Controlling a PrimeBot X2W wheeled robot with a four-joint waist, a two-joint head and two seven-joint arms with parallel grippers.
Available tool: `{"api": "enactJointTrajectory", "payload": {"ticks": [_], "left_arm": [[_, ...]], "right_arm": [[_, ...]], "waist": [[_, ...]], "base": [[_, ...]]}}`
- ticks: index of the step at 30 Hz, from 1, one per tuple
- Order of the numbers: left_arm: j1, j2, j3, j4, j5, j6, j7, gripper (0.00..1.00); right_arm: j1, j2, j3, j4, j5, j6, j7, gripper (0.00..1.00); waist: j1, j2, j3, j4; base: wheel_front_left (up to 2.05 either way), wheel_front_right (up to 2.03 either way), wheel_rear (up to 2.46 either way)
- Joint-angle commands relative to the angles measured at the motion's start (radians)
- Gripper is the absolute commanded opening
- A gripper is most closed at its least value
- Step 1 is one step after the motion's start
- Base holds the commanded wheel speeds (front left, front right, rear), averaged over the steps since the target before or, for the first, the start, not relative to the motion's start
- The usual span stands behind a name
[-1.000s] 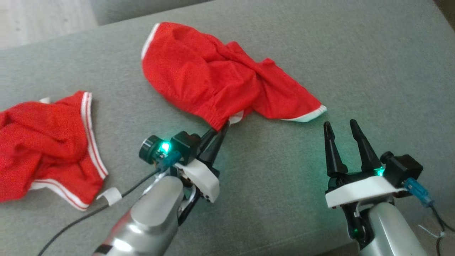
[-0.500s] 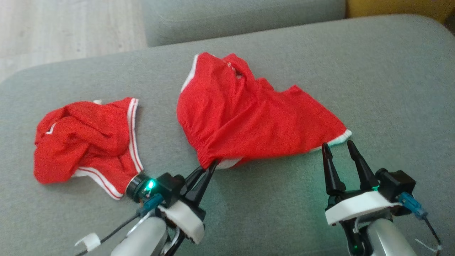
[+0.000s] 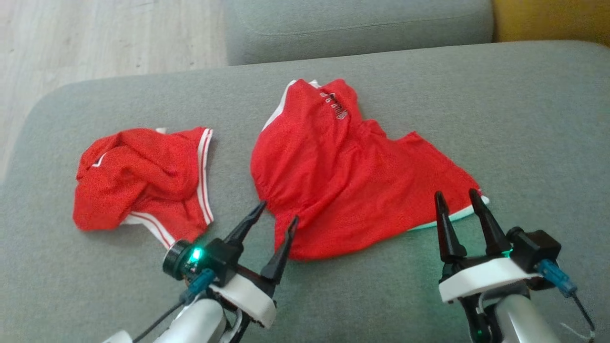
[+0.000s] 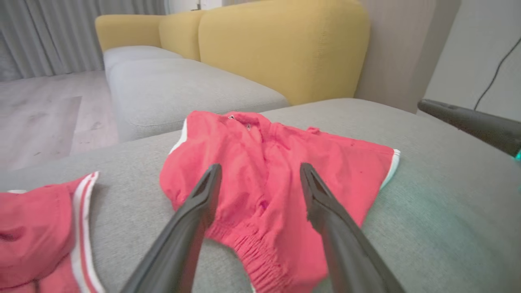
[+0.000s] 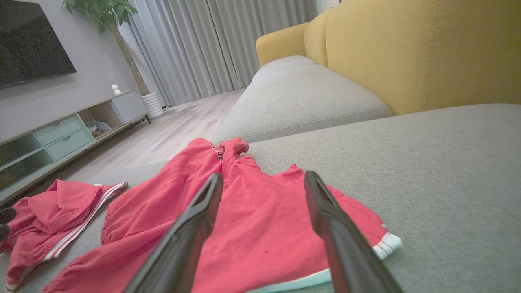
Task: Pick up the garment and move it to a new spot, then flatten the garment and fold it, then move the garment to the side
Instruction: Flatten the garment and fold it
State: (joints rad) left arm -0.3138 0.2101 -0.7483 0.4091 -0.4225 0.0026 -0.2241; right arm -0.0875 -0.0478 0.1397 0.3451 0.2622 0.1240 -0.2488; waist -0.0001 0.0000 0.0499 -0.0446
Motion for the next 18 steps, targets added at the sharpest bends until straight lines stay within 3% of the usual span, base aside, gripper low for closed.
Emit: {"api": "enactJointTrajectory", "payload": {"ticks": [1,7,18], "left_arm": [[-0.013,0.01,0.042,-0.03,-0.006,0.01,-0.014,1.0],[0.026,-0.003,0.073,-0.075,-0.02,0.036,-0.031,1.0],[0.042,-0.024,0.087,-0.101,-0.009,0.035,-0.037,1.0]], "right_arm": [[-0.008,-0.002,0.018,-0.034,-0.007,0.007,-0.002,1.0],[-0.031,-0.002,-0.038,-0.035,-0.043,0.007,0.029,1.0],[-0.118,-0.002,-0.052,-0.031,-0.073,0.007,0.072,1.0]], "waist": [[0.0001,0.0,0.004,0.009],[0.0001,0.0,0.025,0.051],[0.0001,0.0,0.053,0.098]], "base": [[0.0,0.0,0.0],[0.0,0.0,0.0],[0.0,0.0,0.0]]}}
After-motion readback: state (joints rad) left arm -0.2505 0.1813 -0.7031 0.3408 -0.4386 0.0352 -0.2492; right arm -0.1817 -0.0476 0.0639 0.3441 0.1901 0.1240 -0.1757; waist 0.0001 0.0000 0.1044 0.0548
